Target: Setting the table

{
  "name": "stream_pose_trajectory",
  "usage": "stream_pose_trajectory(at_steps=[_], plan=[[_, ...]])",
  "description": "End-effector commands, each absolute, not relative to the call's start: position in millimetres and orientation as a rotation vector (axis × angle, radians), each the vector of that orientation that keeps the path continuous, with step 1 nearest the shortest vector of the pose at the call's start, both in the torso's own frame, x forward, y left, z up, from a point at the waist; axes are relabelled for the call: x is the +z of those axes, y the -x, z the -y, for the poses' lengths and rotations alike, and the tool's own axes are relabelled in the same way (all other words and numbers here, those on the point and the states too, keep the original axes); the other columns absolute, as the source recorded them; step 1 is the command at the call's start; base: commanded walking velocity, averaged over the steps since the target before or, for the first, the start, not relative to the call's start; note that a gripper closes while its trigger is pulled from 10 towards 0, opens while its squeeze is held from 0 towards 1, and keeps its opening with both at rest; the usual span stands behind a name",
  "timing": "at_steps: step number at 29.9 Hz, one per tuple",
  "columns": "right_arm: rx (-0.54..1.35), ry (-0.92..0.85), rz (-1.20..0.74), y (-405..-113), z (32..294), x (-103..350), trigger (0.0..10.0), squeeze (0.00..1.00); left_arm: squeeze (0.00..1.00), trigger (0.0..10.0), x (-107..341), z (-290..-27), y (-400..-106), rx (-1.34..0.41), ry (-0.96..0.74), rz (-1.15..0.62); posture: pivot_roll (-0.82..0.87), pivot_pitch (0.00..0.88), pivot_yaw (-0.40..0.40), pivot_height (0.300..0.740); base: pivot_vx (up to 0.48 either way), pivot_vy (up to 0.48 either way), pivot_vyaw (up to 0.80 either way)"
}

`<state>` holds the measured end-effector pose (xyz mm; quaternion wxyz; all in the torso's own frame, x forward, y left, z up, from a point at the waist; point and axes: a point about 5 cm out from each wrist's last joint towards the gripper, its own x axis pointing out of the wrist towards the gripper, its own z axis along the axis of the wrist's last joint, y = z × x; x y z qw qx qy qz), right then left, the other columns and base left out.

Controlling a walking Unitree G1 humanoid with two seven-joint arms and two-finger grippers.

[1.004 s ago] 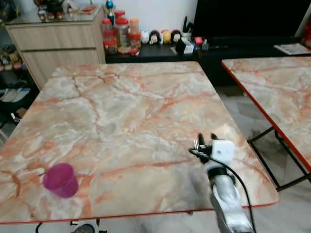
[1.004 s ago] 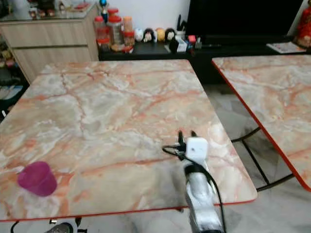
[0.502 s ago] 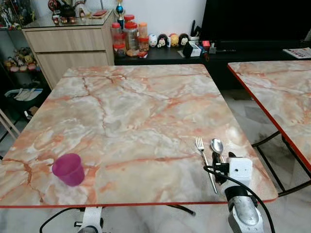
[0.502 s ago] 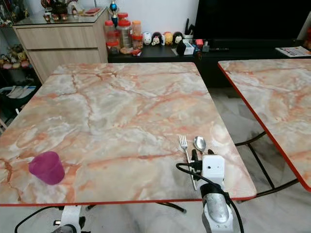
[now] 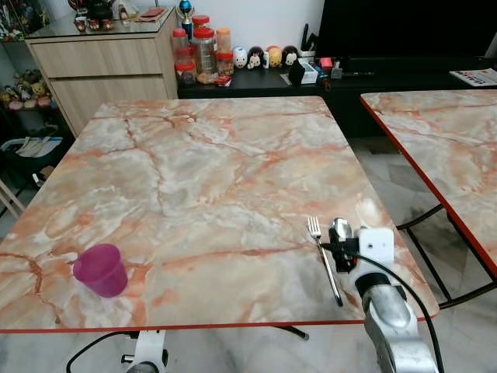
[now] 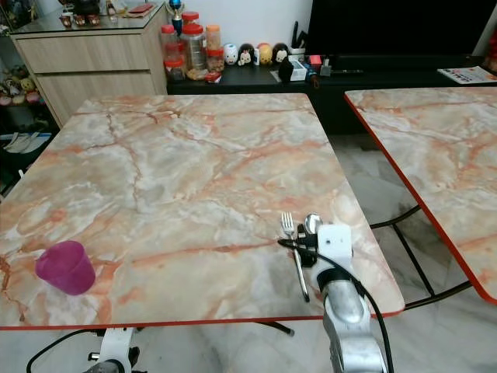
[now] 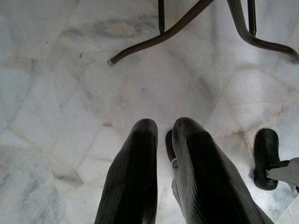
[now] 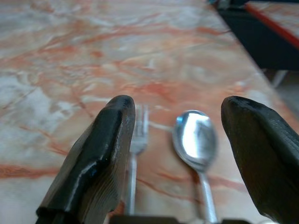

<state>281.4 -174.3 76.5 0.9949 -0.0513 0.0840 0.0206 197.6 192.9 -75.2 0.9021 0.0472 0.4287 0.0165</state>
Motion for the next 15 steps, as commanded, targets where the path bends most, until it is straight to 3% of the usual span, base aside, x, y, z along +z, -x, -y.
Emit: stream_pose_trajectory(at_steps=[1,15], plan=[[0.061,0.1,-0.21,-282.6,173.0,71.2,10.0,0.0,0.0,10.0,-75.0,-193.2,-198.0,0.024,-0.109,-0.889,-0.03,0.0,0.001,0.74,0.0,0.0,0.0],[0.121,0.081,-0.31,-281.9,159.6,57.7,10.0,0.0,0.0,10.0,-74.6,-193.9,-198.9,0.017,-0.11,-0.893,-0.02,0.0,-0.002,0.74,0.0,0.0,0.0]])
